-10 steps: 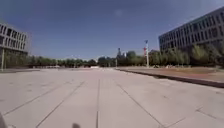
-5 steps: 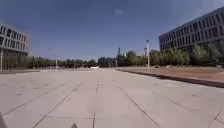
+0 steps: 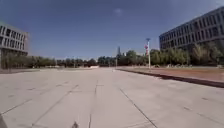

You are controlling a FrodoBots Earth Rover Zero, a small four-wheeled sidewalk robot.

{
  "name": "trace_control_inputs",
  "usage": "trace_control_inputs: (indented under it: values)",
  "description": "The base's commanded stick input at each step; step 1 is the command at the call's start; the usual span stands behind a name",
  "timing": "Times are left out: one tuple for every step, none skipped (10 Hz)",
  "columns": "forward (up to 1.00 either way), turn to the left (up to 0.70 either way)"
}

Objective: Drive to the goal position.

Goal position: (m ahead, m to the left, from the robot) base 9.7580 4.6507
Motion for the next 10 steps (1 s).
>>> trace_control_inputs:
  values:
    - [0.70,0.00]
    - [0.70,0.00]
    - [0.70,0.00]
    - [0.70,0.00]
    - [0.70,0.00]
    - [0.70,0.00]
    - [0.70,0.00]
    - [0.70,0.00]
    - [0.70,0.00]
    - [0.70,0.00]
